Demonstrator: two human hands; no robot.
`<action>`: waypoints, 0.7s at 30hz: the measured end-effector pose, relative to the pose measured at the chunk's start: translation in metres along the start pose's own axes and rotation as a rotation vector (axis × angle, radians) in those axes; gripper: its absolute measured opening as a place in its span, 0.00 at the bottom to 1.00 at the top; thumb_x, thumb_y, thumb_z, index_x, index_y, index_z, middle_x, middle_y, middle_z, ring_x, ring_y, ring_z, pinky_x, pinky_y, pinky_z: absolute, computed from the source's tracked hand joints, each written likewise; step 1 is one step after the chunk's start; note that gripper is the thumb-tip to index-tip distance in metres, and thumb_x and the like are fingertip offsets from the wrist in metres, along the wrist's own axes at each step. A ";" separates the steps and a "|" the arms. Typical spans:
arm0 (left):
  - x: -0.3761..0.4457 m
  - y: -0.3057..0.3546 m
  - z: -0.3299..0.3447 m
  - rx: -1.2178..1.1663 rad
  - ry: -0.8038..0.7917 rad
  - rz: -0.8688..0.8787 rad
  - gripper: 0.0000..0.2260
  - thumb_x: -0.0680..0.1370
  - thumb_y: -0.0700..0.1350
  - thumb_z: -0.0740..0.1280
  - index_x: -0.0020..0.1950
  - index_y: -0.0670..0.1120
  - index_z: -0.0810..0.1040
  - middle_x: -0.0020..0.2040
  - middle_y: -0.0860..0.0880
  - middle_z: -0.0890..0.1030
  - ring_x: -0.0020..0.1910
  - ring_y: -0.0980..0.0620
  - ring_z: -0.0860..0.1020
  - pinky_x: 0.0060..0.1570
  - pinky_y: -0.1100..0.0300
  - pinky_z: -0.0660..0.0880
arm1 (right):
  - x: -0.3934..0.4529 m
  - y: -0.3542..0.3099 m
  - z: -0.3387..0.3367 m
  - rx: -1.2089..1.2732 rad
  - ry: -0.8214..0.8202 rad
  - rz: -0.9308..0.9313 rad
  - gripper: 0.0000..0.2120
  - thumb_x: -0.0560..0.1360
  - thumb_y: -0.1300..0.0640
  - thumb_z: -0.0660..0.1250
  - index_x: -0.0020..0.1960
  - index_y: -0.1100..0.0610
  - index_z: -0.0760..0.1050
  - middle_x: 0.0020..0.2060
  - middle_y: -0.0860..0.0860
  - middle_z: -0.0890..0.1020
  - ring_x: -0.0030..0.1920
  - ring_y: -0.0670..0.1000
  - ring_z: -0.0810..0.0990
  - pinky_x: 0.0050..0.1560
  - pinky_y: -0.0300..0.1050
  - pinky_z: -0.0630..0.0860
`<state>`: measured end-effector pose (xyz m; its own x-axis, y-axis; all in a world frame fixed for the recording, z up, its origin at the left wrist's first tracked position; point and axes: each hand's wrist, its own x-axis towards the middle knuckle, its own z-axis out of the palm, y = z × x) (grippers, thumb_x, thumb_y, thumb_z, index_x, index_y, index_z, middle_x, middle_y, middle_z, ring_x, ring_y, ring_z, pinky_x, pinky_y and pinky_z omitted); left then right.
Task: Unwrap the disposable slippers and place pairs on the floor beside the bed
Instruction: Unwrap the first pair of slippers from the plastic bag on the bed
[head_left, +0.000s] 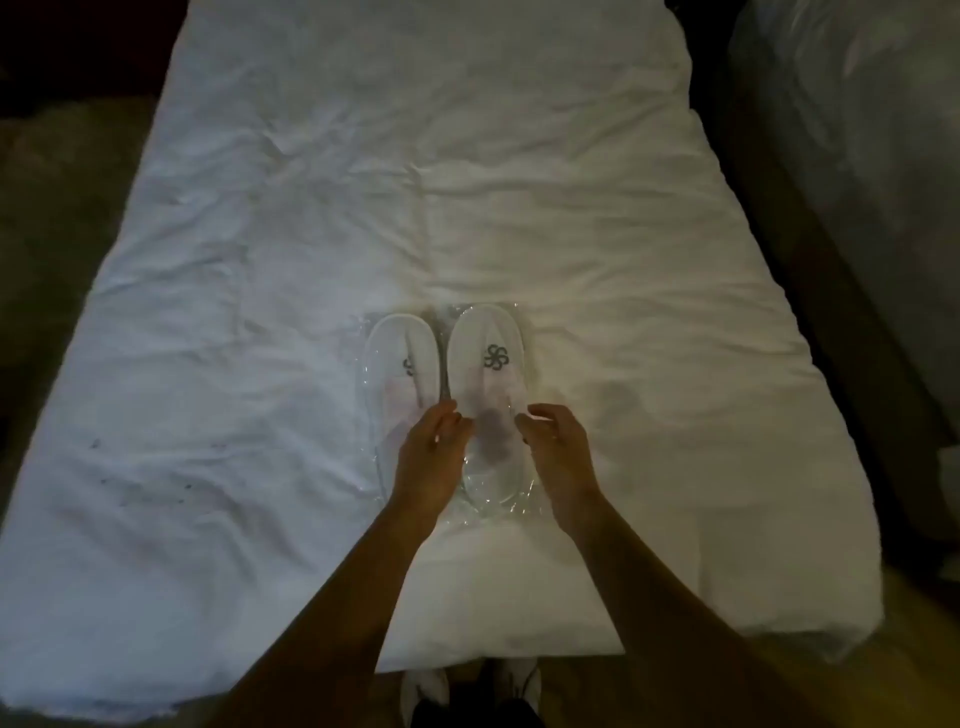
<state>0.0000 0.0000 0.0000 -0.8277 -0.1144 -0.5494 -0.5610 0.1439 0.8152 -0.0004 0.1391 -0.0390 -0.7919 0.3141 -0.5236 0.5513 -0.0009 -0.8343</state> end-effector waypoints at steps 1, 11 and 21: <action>0.004 -0.005 0.003 0.027 -0.010 0.002 0.16 0.80 0.44 0.63 0.67 0.41 0.74 0.61 0.35 0.78 0.61 0.36 0.77 0.64 0.40 0.73 | 0.003 0.003 0.001 -0.031 0.006 0.027 0.20 0.75 0.53 0.71 0.64 0.56 0.73 0.58 0.56 0.80 0.53 0.54 0.80 0.44 0.39 0.73; 0.022 -0.033 0.024 0.074 -0.058 -0.096 0.21 0.80 0.49 0.65 0.72 0.48 0.69 0.63 0.44 0.78 0.57 0.45 0.79 0.58 0.47 0.79 | 0.021 0.048 0.016 -0.271 0.004 0.170 0.31 0.75 0.54 0.70 0.74 0.58 0.62 0.68 0.60 0.72 0.63 0.62 0.76 0.63 0.58 0.76; 0.027 -0.021 0.025 0.132 0.030 -0.235 0.10 0.74 0.43 0.66 0.48 0.37 0.80 0.38 0.42 0.79 0.40 0.43 0.78 0.41 0.55 0.75 | 0.024 0.038 0.015 -0.230 -0.049 0.137 0.16 0.75 0.56 0.69 0.61 0.61 0.76 0.55 0.57 0.82 0.55 0.58 0.81 0.54 0.50 0.78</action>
<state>-0.0110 0.0184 -0.0362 -0.6750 -0.1881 -0.7134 -0.7361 0.2371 0.6340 -0.0020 0.1321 -0.0860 -0.7147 0.2797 -0.6411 0.6947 0.1773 -0.6971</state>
